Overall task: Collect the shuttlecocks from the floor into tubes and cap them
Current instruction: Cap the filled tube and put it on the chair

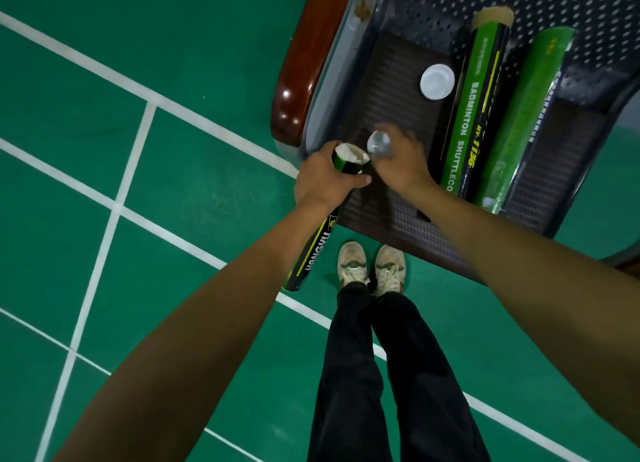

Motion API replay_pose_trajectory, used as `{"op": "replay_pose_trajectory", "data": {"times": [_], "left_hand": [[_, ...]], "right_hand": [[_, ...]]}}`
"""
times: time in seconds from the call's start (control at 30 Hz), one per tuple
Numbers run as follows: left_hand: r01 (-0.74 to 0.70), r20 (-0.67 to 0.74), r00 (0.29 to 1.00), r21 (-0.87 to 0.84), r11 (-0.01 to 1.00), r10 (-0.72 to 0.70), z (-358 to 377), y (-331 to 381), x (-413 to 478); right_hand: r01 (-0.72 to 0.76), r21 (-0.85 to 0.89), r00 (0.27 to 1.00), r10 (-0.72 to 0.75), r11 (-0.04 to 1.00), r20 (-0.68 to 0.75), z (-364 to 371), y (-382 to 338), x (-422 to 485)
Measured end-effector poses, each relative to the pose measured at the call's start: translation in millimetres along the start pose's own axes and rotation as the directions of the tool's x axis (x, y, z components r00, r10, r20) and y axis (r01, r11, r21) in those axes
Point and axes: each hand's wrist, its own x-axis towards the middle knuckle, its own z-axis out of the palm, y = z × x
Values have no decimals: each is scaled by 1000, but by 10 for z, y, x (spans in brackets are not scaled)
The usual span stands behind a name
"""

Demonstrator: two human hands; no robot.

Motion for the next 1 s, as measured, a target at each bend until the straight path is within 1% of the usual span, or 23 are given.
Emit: {"op": "replay_pose_trajectory", "data": {"times": [0.07,0.1,0.17,0.2,0.23,0.3,0.33,0.37,0.5,0.73,0.8,0.9,0.97,1.0], "left_hand": [[-15,-9,1000,-23,1000,15,-46,67,34],[-17,-8,1000,-33,999,17,-69,105,47],[-32,-3,999,-31,999,32,-104,185,54],[-47,2,999,-20,999,47,-110,218,53],[-64,7,998,-4,998,64,-109,258,41],[-98,8,995,19,995,98,-107,354,-2],[-114,1,993,20,993,114,-103,391,-23],[-128,-8,992,21,992,128,-102,428,-41],[-152,-33,988,65,986,154,-74,416,-17],[-199,-95,971,176,964,218,-37,443,-44],[-197,-82,972,210,958,218,-33,444,-62],[-191,-66,975,242,951,213,-46,457,-102],[-214,-53,971,252,944,234,-68,472,-100],[-227,-49,968,254,940,247,-77,470,-85]], "right_hand": [[-11,250,997,30,968,-73,-63,-20,-56],[7,331,993,31,944,-110,-109,-45,-86],[60,428,990,3,902,-144,-197,-142,-146],[96,444,990,-38,891,-136,-218,-190,-167],[137,419,988,-94,897,-121,-230,-245,-194],[235,279,971,-213,931,-106,-216,-336,-252],[272,234,962,-254,933,-104,-192,-352,-272],[286,227,958,-272,931,-94,-184,-365,-293],[257,274,965,-259,927,-29,-186,-378,-316],[291,270,956,-286,918,-57,-233,-376,-444],[277,334,960,-272,901,-65,-210,-375,-473],[210,476,974,-224,854,-27,-163,-384,-543],[133,566,987,-159,814,-3,-148,-422,-548],[76,634,995,-104,770,7,-157,-454,-538]]}}
